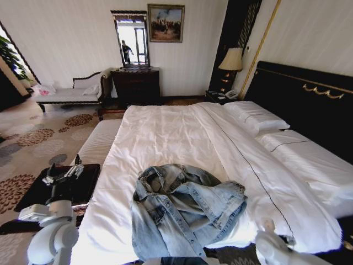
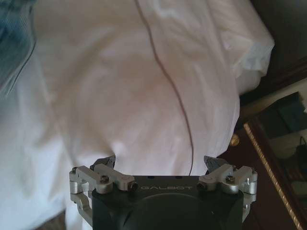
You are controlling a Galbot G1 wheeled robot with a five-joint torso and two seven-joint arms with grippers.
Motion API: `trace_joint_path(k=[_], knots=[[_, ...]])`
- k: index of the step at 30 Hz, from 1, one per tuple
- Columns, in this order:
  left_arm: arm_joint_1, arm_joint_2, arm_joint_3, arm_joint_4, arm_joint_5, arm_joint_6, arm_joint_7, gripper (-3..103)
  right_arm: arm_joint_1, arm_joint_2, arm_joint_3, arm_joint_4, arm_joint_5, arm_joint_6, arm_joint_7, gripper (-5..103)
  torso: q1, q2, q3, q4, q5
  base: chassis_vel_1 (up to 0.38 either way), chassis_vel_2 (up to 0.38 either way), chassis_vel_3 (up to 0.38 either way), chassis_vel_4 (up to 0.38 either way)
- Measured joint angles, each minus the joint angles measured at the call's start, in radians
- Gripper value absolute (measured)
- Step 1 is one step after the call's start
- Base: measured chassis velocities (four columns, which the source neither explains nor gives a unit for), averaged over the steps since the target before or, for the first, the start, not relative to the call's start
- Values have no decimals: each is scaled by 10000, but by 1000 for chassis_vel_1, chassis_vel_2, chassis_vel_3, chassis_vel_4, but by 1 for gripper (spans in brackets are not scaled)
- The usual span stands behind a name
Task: Pick up the clothes from the bed and hang them on the clothes hanger.
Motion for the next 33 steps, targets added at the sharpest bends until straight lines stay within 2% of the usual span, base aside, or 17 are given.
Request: trace_joint_path(k=[3, 4, 5, 6, 8, 10, 11, 17, 18, 20, 21, 23, 25, 26, 29, 30, 33], knots=[[15, -19, 6, -21, -2, -7, 1, 100, 158, 12, 313, -28, -615, 317, -173, 100, -1, 0, 0, -1, 0, 0, 0, 0, 0], [25, -24, 6, -36, -3, -11, 2, 100, 258, 49, 492, 1, -1184, 625, -465, 100, 0, 0, 0, -2, -2, 0, 0, 0, 0], [41, -30, 5, -58, -5, -13, 2, 100, 535, 152, 645, 62, -2589, 1504, -1222, 100, -1, 0, 0, -1, -3, 0, 0, 0, 0], [41, -30, 5, -58, -5, -13, 2, 100, 535, 152, 645, 62, -2589, 1504, -1222, 100, -1, 0, 0, -1, -3, 0, 0, 0, 0], [59, -36, 10, -97, -5, -14, 2, 100, 1009, 223, 545, 136, -4116, 2955, -2490, 100, -1, 0, 0, -1, -1, 0, 0, 0, 0], [80, -54, 43, -159, 18, -15, 3, 100, 1779, 166, 40, 355, -5652, 4392, -4476, 100, 0, 0, 1, 0, 0, 0, 0, 0, 0], [80, -54, 43, -159, 18, -15, 3, 100, 1779, 166, 40, 355, -5652, 4392, -4476, 100, 0, 0, 1, 0, 0, 0, 0, 0, 0], [211, -99, 120, -232, 227, -2, 1, 100, 5028, 72, -2320, 58, -7200, 6012, -9092, 100, 0, 0, 0, 2, -3, 0, 0, 0, 0], [211, -99, 120, -232, 227, -2, 1, 100, 5028, 72, -2320, 58, -7200, 6012, -9092, 100, 0, 0, 0, 2, -3, 0, 0, 0, 0], [276, -126, 95, -261, 276, 3, 0, 100, 6745, 277, -3599, -582, -7795, 6463, -10649, 100, 0, -1, 2, -6, -1, 0, 0, 0, 0], [276, -126, 95, -261, 276, 3, 0, 100, 6745, 277, -3599, -582, -7795, 6463, -10649, 100, 0, -1, 2, -6, -1, 0, 0, 0, 0], [299, -150, 61, -280, 318, 6, 0, 100, 8253, 574, -4658, -1147, -8238, 6743, -11513, 100, 0, 0, 1, -1, -3, 0, 0, 0, 0], [296, -220, 26, -307, 361, 24, -16, 100, 10337, 1326, -6411, -1845, -8644, 6825, -12197, 100, 1, -1, 3, -3, 4, 0, 0, 0, 0], [296, -220, 26, -307, 361, 24, -16, 100, 10337, 1326, -6411, -1845, -8644, 6825, -12197, 100, 1, -1, 3, -3, 4, 0, 0, 0, 0], [278, -342, 33, -378, 401, 42, -29, 100, 12343, 2359, -8134, -2472, -8722, 6738, -12227, 100, 1, -1, 2, 1, -13, 0, 0, 0, 0], [272, -422, 45, -441, 421, 50, -34, 100, 13299, 3185, -9152, -3015, -8966, 6686, -12242, 100, 2, -2, 4, 9, -2, 0, 0, 0, 0], [274, -490, 43, -483, 427, 52, -37, 100, 13980, 3964, -9864, -3642, -9708, 6705, -12381, 100, 2, -2, 3, 7, -5, 0, 0, 0, 0]])
